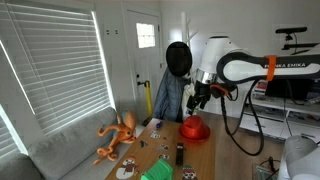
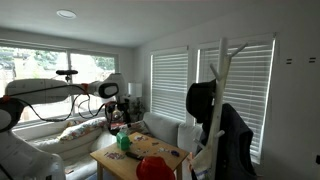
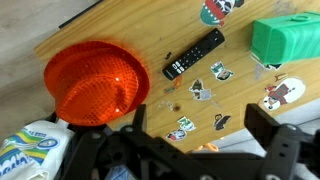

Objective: Move the black hat from the stand to the table

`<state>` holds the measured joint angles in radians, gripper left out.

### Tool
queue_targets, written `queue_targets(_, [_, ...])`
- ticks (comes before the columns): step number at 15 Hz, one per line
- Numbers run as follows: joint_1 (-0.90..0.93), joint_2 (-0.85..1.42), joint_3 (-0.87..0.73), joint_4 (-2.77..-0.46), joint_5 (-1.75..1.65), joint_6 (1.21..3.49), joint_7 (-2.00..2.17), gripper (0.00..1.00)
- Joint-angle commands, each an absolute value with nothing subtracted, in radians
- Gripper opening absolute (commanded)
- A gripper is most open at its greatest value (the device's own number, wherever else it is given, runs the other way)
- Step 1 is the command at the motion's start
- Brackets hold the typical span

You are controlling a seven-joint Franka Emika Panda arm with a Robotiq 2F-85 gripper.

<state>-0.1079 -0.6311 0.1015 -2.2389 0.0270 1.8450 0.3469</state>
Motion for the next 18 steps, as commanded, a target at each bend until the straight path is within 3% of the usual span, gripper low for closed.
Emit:
queue_targets(1, [-0.098,-0.630,0.094,-2.236,0.021,1.843,0.353,1.00])
queue_targets(6, [-0.098,-0.631,0.095,-2.236,0.021,1.843,0.358,1.00])
queue_targets(18, [-0.364,-0.376,0.082,-2.029,-0.291,2.281,0.775,1.00])
